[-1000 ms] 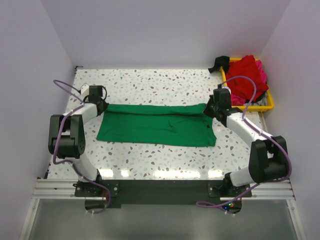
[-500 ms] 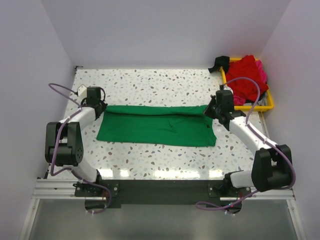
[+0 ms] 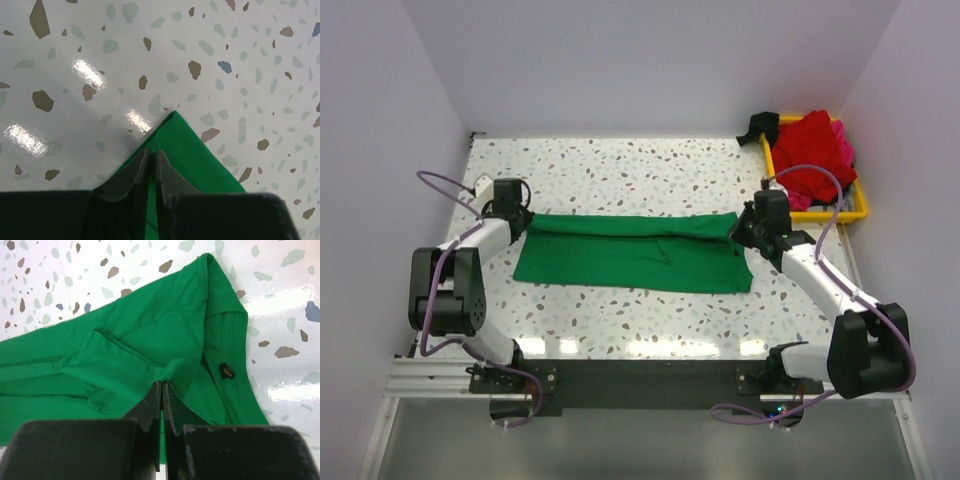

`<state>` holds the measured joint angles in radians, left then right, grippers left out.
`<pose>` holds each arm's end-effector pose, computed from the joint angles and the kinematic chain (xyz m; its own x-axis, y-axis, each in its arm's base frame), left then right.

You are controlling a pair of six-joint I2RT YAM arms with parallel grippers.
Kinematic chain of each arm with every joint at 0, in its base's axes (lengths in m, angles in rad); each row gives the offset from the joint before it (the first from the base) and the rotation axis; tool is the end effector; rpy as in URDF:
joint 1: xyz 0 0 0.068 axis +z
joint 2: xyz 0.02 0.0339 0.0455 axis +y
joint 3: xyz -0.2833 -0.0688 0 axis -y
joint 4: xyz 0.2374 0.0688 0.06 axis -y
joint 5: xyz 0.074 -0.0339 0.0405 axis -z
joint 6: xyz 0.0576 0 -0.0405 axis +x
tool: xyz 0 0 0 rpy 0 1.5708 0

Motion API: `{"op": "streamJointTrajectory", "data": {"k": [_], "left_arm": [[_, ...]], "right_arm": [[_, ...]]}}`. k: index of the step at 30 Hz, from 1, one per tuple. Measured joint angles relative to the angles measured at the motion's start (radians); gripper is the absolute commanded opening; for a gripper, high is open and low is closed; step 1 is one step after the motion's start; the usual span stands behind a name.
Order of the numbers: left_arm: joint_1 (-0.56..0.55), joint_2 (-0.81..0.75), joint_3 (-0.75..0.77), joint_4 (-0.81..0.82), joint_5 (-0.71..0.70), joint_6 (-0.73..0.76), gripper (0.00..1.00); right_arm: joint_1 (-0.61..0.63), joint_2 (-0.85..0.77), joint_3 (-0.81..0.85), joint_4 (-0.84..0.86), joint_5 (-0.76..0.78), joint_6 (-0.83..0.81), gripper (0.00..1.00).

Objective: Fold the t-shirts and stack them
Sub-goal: Fold the tshirt

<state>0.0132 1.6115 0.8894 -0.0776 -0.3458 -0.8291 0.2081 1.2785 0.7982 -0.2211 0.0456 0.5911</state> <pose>0.3384 0.0240 0.1927 -0.3011 -0.6977 -0.6500 -0.6967 0.6264 -0.3496 0.2717 0.0547 0.2434 -0.6203 0.4380 -0.6507 0.2088 0.8918 0.4013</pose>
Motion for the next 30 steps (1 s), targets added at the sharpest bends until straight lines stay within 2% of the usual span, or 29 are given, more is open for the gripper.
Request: {"op": "streamJointTrajectory", "data": {"k": [18, 21, 25, 30], "left_arm": [[0.008, -0.036, -0.037, 0.001, -0.004, -0.003, 0.16], [0.009, -0.037, -0.047, 0.003, -0.003, -0.003, 0.18], [0.009, -0.042, -0.06, 0.005, 0.0, -0.012, 0.34], [0.009, -0.045, -0.07, 0.009, 0.005, -0.021, 0.38]], "right_arm": [[0.0, -0.037, -0.066, -0.003, -0.014, 0.0, 0.0], [0.0, -0.044, -0.083, -0.003, -0.015, 0.0, 0.0], [0.0, -0.05, -0.098, 0.0, -0.016, 0.0, 0.0], [0.0, -0.05, -0.118, 0.018, -0.027, 0.0, 0.03]]}}
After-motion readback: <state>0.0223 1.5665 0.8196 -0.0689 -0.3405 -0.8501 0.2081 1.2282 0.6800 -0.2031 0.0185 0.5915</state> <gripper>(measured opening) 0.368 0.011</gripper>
